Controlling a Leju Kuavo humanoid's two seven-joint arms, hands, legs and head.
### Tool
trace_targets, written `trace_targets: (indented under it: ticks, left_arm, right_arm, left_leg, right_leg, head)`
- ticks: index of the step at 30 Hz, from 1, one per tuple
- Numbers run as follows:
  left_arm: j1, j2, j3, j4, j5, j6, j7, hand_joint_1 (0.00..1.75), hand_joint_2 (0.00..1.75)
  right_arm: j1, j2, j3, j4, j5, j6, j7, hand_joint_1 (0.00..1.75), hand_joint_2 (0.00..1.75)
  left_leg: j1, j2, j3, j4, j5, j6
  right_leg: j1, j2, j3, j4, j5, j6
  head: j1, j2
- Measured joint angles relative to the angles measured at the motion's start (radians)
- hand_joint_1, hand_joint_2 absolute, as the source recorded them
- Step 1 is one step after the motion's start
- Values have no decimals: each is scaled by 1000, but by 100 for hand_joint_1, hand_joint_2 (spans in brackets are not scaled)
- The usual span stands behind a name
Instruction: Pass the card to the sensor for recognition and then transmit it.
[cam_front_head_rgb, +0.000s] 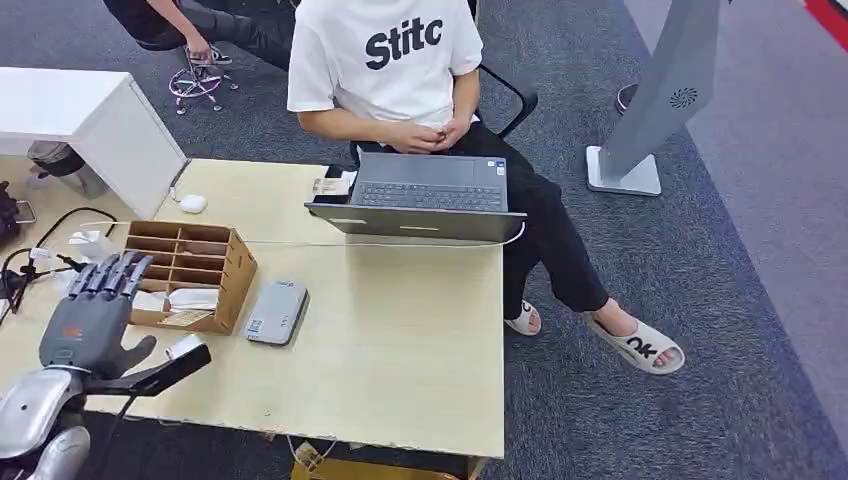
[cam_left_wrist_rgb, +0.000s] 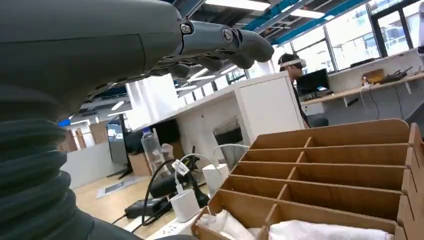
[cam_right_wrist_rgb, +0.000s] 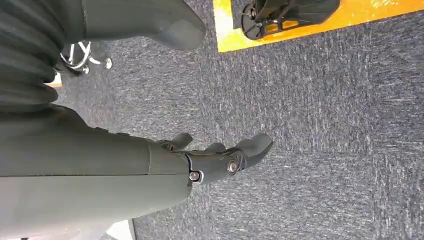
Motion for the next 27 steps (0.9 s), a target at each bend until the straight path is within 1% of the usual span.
trace_targets:
  ticks: [4,10,15,21,25,27]
  left_arm:
    - [0,0,-5,12,-5,0,10,0,175]
    - [-2,0,-10,33,-39,14,28,0,175]
    - [-3,-3,-16,56,-96,71,40,0,175]
    - [-9,-22,-22,90,-104,99,37,0,175]
    - [-9,-22,-22,91,-104,99,36,0,175]
    - [-20,-37,-24,114,-105,108,26,0,175]
  right_arm:
    - [0,0,0,0,2,0,0,0,175]
    - [0,0,0,0,4,2,-4,0,175]
    - [0,0,0,0,6,2,-6,0,175]
    - [0,0,2,0,15,2,-6,0,175]
    - [0,0,2,0,15,2,-6,0,175]
    - [0,0,2,0,18,2,-6,0,175]
  left_leg:
    - [0,0,0,0,0,0]
    - [0,0,0,0,0,0]
    - [0,0,0,0,0,0]
    - [0,0,0,0,0,0]
    - [0,0,0,0,0,0]
    - [0,0,0,0,0,0]
  right_leg:
    - [0,0,0,0,0,0]
    - [0,0,0,0,0,0]
    - [0,0,0,0,0,0]
    - [0,0,0,0,0,0]
    - [0,0,0,0,0,0]
    - [0,0,0,0,0,0]
  head:
    - [0,0]
    - [0,0]
    - [0,0]
    - [0,0]
    - [0,0]
    - [0,0]
